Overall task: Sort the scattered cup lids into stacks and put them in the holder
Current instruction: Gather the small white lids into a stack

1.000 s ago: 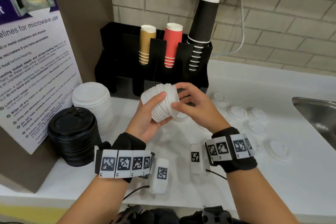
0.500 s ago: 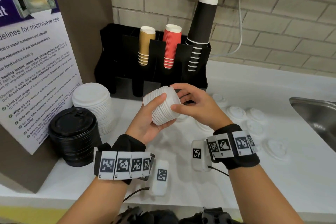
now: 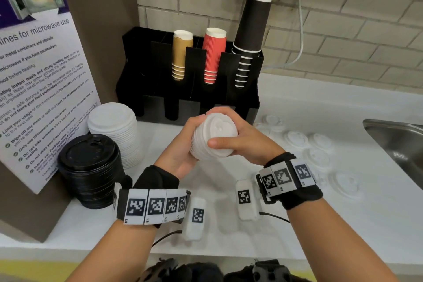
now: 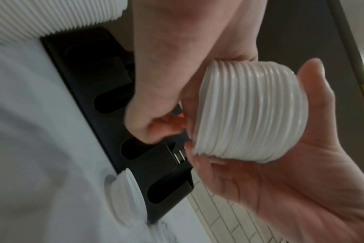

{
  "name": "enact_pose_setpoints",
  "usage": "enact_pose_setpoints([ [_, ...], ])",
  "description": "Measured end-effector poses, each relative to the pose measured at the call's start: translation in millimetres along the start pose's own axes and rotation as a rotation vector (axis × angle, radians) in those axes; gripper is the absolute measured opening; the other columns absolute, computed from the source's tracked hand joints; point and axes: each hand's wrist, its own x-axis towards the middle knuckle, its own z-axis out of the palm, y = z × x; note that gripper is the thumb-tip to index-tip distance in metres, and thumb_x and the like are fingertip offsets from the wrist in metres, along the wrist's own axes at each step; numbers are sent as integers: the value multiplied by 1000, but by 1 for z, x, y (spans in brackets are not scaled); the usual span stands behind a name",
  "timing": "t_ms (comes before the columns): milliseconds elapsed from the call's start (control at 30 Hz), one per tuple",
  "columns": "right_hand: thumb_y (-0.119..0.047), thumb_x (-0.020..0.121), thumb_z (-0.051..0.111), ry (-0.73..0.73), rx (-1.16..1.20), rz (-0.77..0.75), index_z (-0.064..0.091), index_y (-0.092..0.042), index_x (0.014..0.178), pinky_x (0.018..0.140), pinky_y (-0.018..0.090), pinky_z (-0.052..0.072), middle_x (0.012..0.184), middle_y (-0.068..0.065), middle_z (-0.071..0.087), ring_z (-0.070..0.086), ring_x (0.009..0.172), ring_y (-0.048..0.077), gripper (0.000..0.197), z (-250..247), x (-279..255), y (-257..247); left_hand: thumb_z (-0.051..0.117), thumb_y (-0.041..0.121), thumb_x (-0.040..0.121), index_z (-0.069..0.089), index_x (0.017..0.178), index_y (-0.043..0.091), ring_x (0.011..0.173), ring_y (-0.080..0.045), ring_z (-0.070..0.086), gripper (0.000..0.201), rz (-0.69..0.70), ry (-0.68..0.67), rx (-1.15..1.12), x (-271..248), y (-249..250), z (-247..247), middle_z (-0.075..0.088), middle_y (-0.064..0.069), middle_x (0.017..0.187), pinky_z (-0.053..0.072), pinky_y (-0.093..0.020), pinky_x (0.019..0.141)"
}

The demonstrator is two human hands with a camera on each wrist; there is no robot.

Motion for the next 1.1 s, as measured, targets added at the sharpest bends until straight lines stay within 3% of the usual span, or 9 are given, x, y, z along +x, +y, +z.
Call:
enact_pose_setpoints([
  [233, -43, 73, 79, -33, -98, 320, 58, -42, 108, 68, 27, 56, 115, -10, 61, 60, 104, 12, 41, -4, 11, 15, 51, 39, 100, 73, 105, 21, 94, -24, 69, 29, -107, 147, 279, 1, -1, -20, 73, -5, 100, 57, -30, 65],
  [400, -44, 77, 76, -82, -239, 515, 59, -35, 112, 76, 35, 58, 121, -4, 59, 56, 113, 17, 39, 4, 19, 31, 53, 29, 101, 71, 109, 12, 95, -24, 70, 26, -214, 94, 405, -1, -7, -30, 74, -8, 102, 57, -32, 74],
  [500, -43, 82, 72, -65, -296, 533, 57, -33, 121, 80, 38, 59, 124, -4, 57, 55, 115, 18, 43, 6, 22, 36, 56, 21, 99, 68, 110, 16, 101, -23, 69, 17, -220, 108, 419, -1, -6, -33, 72, -8, 110, 57, -29, 72],
  [600, -45, 85, 67, -58, -444, 514, 51, -35, 130, 80, 35, 58, 123, -5, 53, 51, 116, 18, 49, 7, 26, 37, 57, 14, 98, 64, 115, 17, 108, -26, 65, 19, -217, 141, 442, -1, -6, -37, 67, -10, 115, 56, -32, 81],
  [667, -53, 86, 62, -78, -593, 507, 49, -36, 133, 79, 31, 55, 122, -7, 50, 51, 114, 18, 52, 3, 30, 35, 60, 11, 95, 63, 115, 17, 102, -25, 65, 20, -221, 158, 470, -1, -7, -38, 67, -10, 113, 54, -32, 82],
  [833, -41, 95, 52, 102, -764, 311, 66, -18, 115, 73, 23, 44, 117, 1, 62, 55, 99, 13, 33, -29, 53, 21, 61, 2, 93, 63, 109, 17, 89, -22, 60, 22, -247, 173, 469, 0, -10, -41, 61, -11, 106, 53, -27, 70],
  [967, -30, 94, 56, -169, -1105, 371, 62, -27, 120, 97, 23, 36, 133, -3, 52, 48, 124, 18, 27, -40, 77, 28, 59, -1, 93, 65, 110, 19, 87, -23, 61, 27, -251, 160, 490, 1, -11, -42, 62, -10, 100, 55, -29, 69],
  [1033, -32, 94, 56, -354, -1214, 466, 56, -35, 128, 107, 31, 34, 141, -5, 46, 43, 128, 19, 34, -34, 85, 34, 59, -1, 93, 66, 111, 20, 89, -24, 61, 29, -253, 146, 505, 1, -11, -42, 63, -11, 99, 56, -30, 73],
  [1100, -33, 93, 57, -392, -1288, 441, 56, -32, 131, 110, 34, 34, 141, -2, 47, 43, 129, 20, 37, -29, 90, 39, 59, -1, 93, 67, 112, 19, 91, -25, 61, 29, -261, 137, 506, 2, -11, -41, 62, -11, 99, 56, -30, 75],
])
